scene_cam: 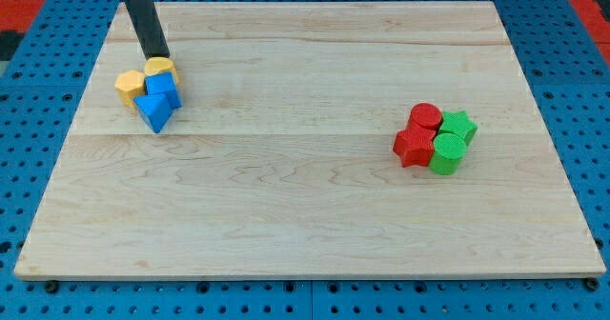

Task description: Move the yellow heart towards the center of the board

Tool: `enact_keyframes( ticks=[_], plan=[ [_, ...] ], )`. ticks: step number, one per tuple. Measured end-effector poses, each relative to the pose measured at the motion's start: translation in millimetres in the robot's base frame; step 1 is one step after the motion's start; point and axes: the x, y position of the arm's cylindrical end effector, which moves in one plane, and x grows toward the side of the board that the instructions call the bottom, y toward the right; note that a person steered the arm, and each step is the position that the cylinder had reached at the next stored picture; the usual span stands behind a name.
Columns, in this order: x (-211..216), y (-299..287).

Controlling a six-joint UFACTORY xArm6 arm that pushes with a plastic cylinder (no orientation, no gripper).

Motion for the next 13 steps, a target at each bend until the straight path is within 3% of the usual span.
enact_keyframes(
  ticks=[2,3,6,10,11,12,13],
  plan=[
    [-39.5,-27.1],
    [-47.3,-102.1],
    [8.7,-50.1],
    [80.2,75.4],
    [57.8,88.6],
    [23.6,66.6],
    [9.1,-4.9]
  ],
)
